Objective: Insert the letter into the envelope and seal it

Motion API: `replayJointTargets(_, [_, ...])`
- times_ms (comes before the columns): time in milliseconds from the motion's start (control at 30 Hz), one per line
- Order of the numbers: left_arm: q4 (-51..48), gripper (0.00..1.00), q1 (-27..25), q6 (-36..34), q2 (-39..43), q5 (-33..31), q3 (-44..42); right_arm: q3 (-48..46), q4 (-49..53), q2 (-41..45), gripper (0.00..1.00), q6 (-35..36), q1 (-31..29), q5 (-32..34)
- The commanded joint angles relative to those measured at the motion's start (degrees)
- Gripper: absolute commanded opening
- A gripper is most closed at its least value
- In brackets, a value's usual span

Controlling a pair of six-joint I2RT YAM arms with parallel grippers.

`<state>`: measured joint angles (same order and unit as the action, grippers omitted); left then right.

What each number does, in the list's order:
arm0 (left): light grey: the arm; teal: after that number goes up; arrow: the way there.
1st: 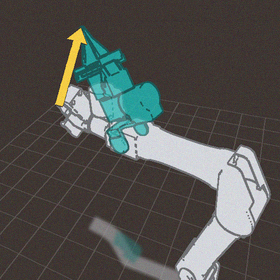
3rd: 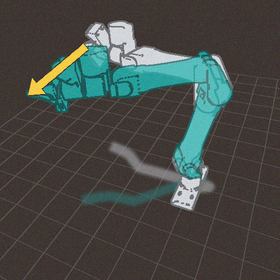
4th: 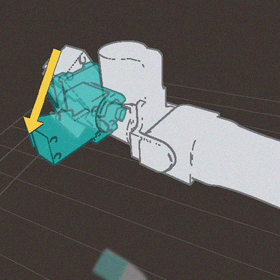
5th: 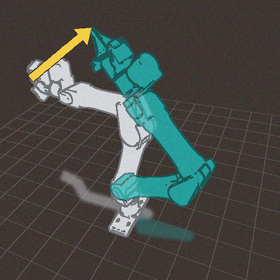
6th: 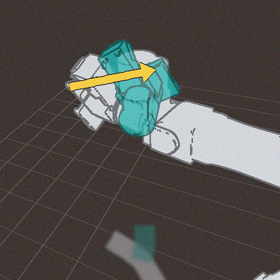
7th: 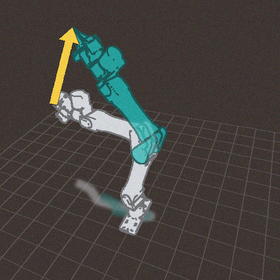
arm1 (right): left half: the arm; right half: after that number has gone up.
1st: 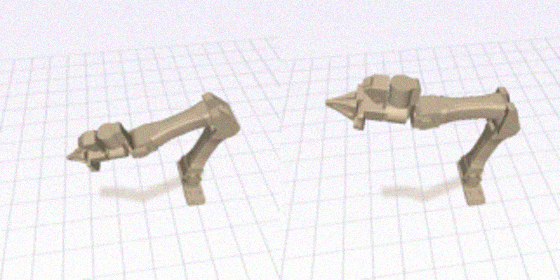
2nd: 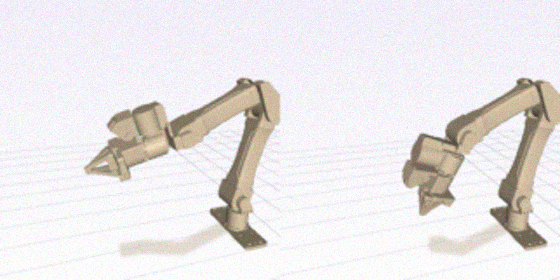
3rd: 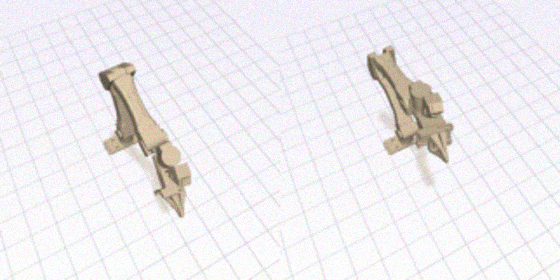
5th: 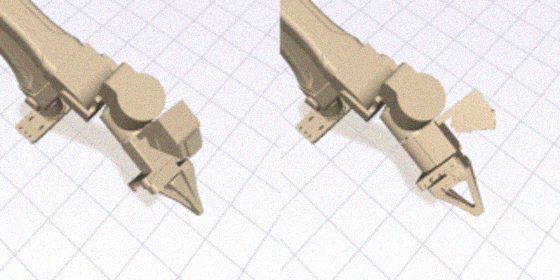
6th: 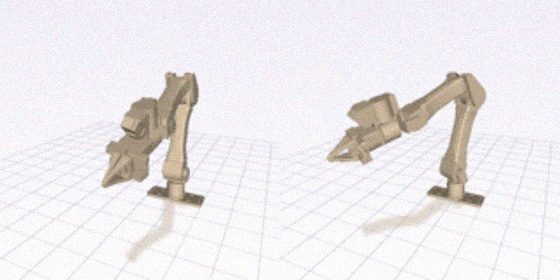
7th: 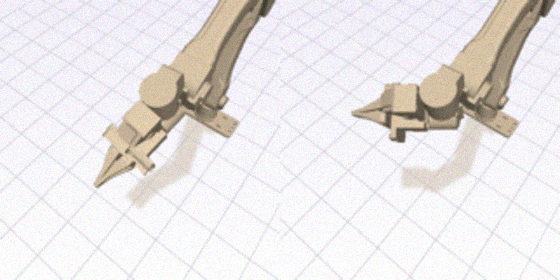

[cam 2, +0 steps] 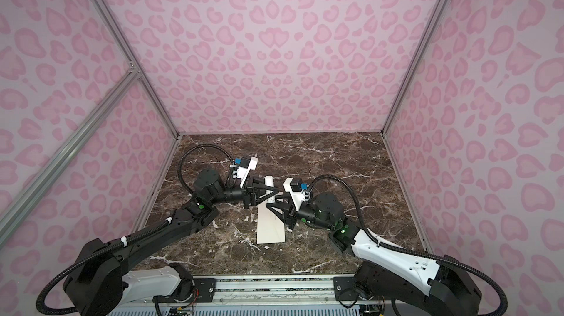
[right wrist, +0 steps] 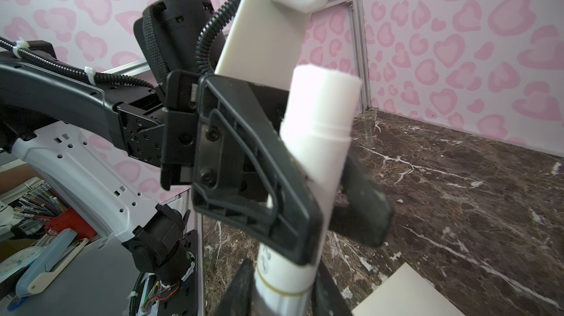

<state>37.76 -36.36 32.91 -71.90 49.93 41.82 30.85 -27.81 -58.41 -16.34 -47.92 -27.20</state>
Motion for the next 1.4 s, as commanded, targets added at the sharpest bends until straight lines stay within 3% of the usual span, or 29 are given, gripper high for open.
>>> replayJointTargets(0, [2.1,0.04,0.0,-0.4,-0.3,0.2,-0.1,0.5,-3.4,-0.3,0.32,-0.4,0.0,-1.1])
replayJointTargets(267, [1.7,0.04,-0.2,-0.7,-0.3,-0.1,0.0,0.7,-2.6,-0.6,0.22,-0.2,0.1,-0.7])
replayJointTargets(500, [-2.5,0.04,-0.6,-3.8,0.0,-2.8,-0.3,0.8,-2.3,-0.8,0.22,-0.3,0.2,2.5])
replayJointTargets(633, [-8.5,0.04,-1.9,-7.9,0.3,-8.6,0.0,2.0,-0.6,-1.1,0.22,-0.6,0.0,6.2])
replayJointTargets(800, [-14.7,0.04,-3.9,-11.8,1.1,-21.0,0.4,4.0,2.2,-1.3,0.22,1.6,-1.4,11.7])
replayJointTargets(1000, [-13.0,0.04,-4.3,-10.1,3.1,-30.6,-2.2,5.7,5.2,-0.2,0.21,5.8,-7.9,27.9])
replayJointTargets(1367, [-10.6,0.04,-4.5,-7.2,4.3,-35.6,-2.8,10.3,4.4,-7.3,0.22,17.0,-22.6,54.9])
